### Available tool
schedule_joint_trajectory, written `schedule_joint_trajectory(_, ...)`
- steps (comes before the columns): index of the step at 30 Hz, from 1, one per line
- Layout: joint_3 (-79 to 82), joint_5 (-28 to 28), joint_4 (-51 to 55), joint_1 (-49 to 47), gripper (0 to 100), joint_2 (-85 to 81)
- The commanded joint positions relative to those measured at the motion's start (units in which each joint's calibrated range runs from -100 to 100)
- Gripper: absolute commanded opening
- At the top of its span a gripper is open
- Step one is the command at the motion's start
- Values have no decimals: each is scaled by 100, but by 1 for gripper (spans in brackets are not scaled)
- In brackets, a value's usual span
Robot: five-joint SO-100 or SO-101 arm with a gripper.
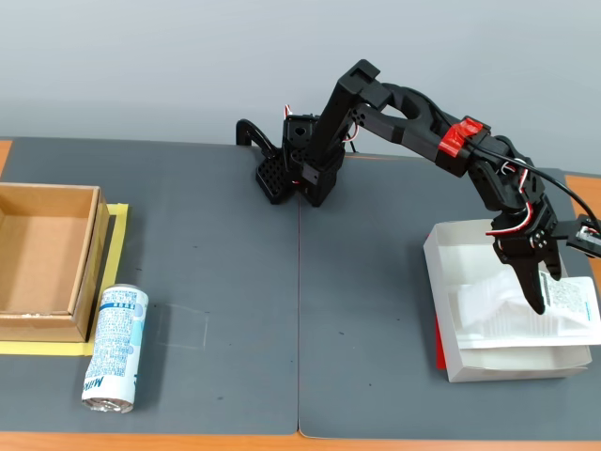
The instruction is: Pick the sandwich and put it in the gray box
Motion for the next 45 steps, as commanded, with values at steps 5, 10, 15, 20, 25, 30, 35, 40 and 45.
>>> schedule_joint_trajectory(5,-81,17,13,48,23,-515)
schedule_joint_trajectory(10,173,23,13,190,15,-761)
schedule_joint_trajectory(15,453,17,4,399,8,-1092)
schedule_joint_trajectory(20,806,17,4,787,3,-1532)
schedule_joint_trajectory(25,1376,17,4,1331,2,-2143)
schedule_joint_trajectory(30,2163,17,4,2003,2,-2897)
schedule_joint_trajectory(35,3076,17,4,2689,2,-3677)
schedule_joint_trajectory(40,4144,17,4,3331,2,-4542)
schedule_joint_trajectory(45,5347,17,4,3875,2,-5534)
